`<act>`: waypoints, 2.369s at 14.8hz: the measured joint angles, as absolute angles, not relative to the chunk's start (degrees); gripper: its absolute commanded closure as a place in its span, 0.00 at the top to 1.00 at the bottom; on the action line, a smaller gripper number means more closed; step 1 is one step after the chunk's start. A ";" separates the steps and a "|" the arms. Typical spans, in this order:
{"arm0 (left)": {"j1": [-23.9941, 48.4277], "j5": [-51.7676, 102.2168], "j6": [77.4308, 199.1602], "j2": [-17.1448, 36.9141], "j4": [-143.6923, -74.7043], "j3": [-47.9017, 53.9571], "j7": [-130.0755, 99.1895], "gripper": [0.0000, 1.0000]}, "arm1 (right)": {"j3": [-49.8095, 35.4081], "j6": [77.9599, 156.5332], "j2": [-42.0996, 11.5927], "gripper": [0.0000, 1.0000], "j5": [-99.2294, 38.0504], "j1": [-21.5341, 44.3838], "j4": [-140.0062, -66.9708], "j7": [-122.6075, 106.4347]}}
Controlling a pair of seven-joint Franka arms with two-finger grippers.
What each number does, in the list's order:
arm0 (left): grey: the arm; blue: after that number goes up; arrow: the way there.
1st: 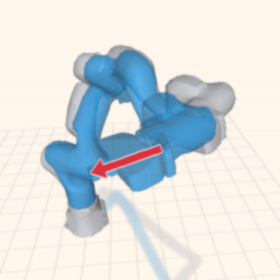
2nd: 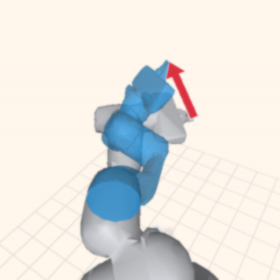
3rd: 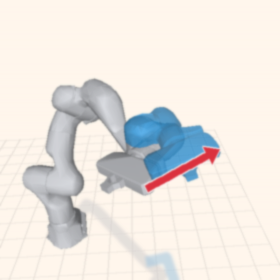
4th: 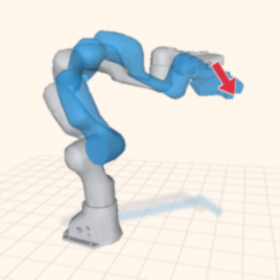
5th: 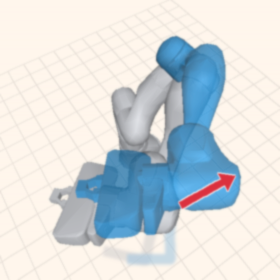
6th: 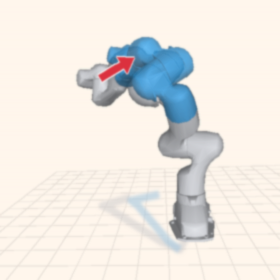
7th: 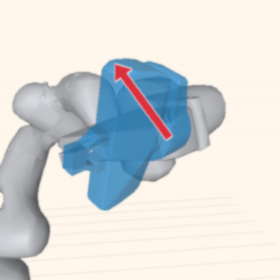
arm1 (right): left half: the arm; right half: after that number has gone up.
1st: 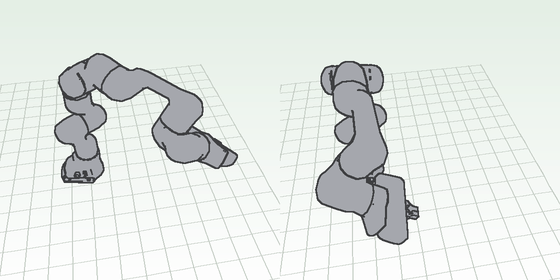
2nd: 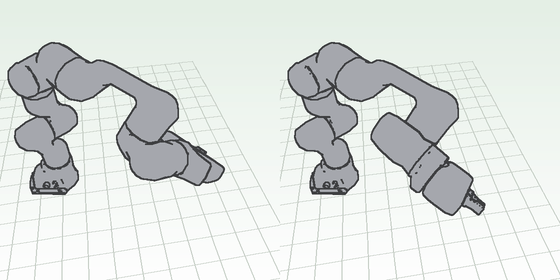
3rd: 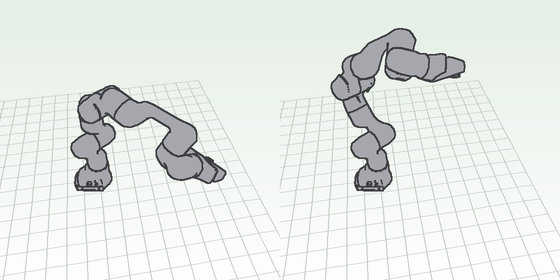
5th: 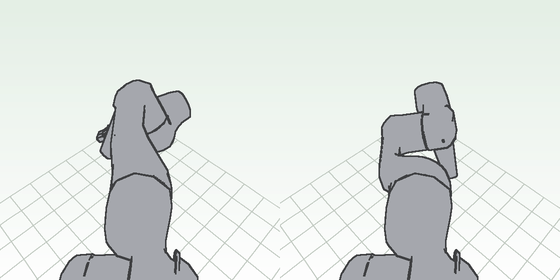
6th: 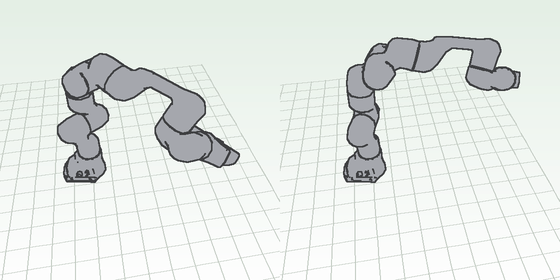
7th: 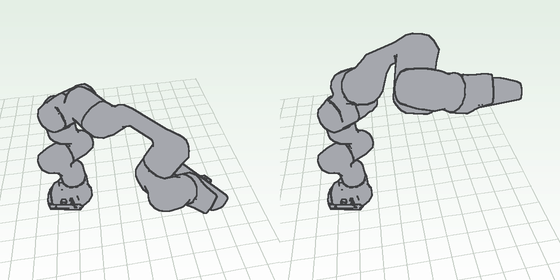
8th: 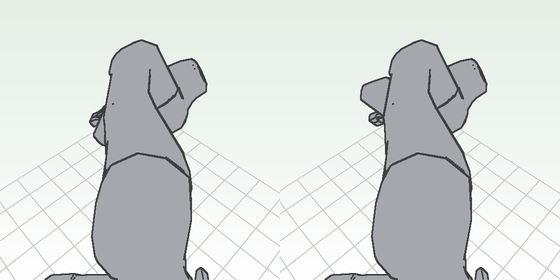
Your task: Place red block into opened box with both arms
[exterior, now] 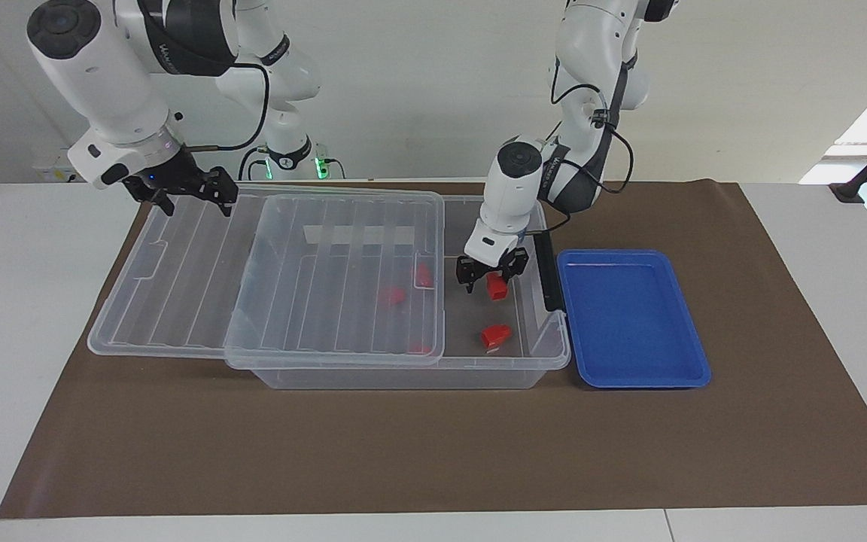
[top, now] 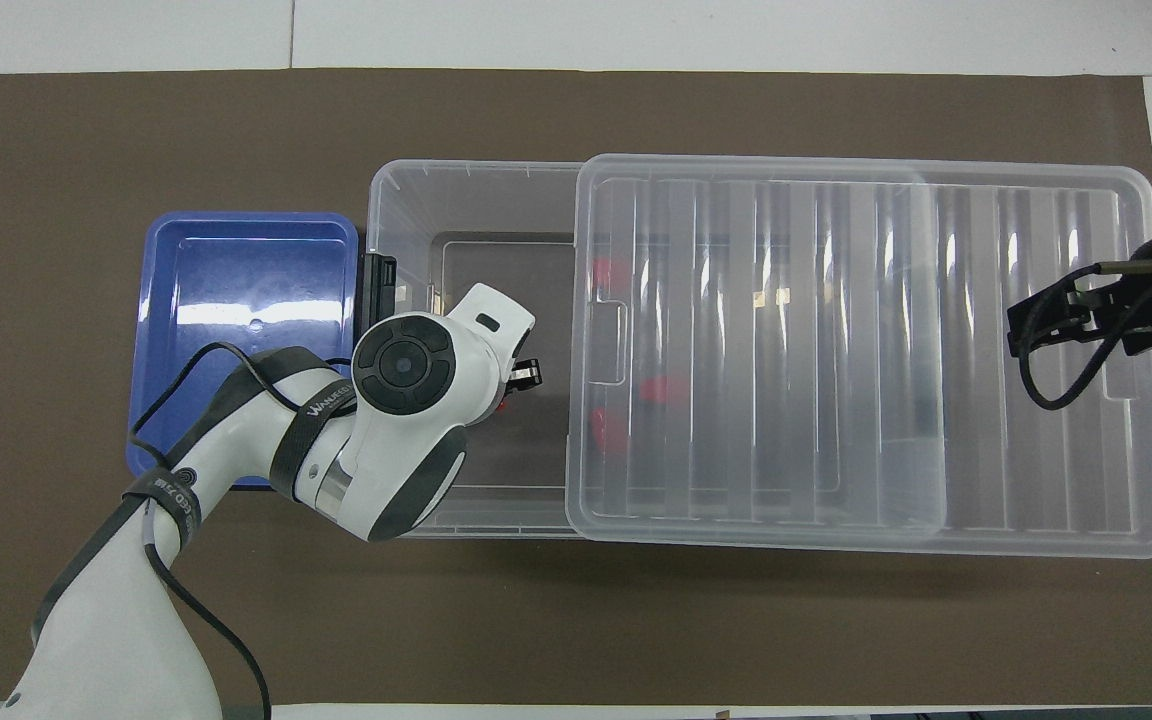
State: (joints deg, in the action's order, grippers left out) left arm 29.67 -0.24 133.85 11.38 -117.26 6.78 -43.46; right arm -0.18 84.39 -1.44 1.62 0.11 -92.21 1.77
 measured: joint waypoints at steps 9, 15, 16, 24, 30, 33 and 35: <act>29.56 -0.24 124.91 6.08 -113.49 5.98 -43.48 1.00 | 0.16 84.42 -1.44 1.00 1.62 -0.19 -92.22 1.77; 27.33 -0.24 114.05 -2.20 -110.08 5.44 -43.32 1.00 | 0.23 84.47 -1.15 1.00 1.62 -0.20 -92.17 1.77; 26.35 -0.24 113.06 -3.41 -110.09 5.40 -42.69 1.00 | 0.43 84.51 -1.14 1.00 1.62 -0.21 -92.15 1.77; 11.47 -0.24 112.90 -3.75 -110.30 4.88 -19.33 1.00 | 2.38 86.74 -1.12 1.00 1.64 -0.23 -92.08 1.37; 4.73 -0.24 110.26 -1.31 -103.84 4.83 -14.64 1.00 | 2.41 87.00 -1.10 1.00 1.65 -0.20 -92.07 0.80; 3.21 -0.24 105.59 1.15 -97.71 4.84 -13.76 1.00 | 2.56 87.00 -0.81 1.00 1.65 -0.24 -92.07 0.80; 2.16 -0.24 104.82 1.59 -96.46 4.84 -13.34 1.00 | 2.56 87.00 0.20 1.00 1.64 -0.23 -92.06 0.80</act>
